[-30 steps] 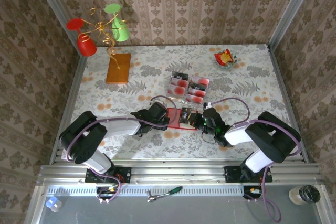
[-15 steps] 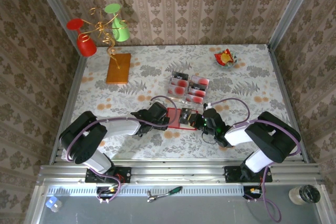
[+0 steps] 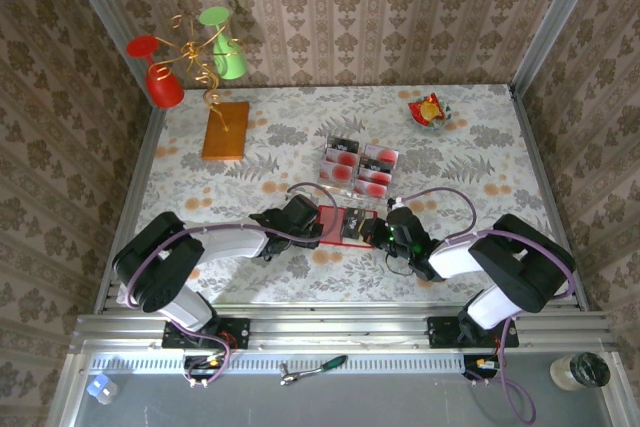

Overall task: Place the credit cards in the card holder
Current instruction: Insert the credit card into the card slot.

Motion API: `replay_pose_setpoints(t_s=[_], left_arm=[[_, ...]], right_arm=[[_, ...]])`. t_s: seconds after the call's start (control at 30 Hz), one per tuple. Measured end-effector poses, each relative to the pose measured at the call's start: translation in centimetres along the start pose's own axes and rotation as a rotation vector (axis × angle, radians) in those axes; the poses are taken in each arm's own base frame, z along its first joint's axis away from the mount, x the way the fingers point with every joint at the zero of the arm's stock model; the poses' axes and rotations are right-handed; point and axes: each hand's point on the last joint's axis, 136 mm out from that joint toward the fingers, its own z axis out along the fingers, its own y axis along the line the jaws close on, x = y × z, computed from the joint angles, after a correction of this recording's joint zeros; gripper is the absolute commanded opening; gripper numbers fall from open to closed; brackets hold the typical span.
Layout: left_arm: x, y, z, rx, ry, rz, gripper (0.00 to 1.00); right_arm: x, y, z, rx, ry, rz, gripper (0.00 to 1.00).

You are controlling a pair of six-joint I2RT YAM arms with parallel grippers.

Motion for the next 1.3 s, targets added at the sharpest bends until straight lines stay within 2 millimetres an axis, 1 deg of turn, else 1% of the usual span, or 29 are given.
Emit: replay_pose_setpoints(t_s=[0.43, 1.3], left_arm=[[0.00, 0.00, 0.00, 0.000, 0.000, 0.000, 1.00], [0.01, 0.00, 0.00, 0.000, 0.000, 0.000, 1.00]], right_arm=[[0.58, -0.17, 0.10, 0.011, 0.039, 0.002, 0.00], [0.72, -0.21, 0.19, 0.022, 0.081, 0.008, 0.00]])
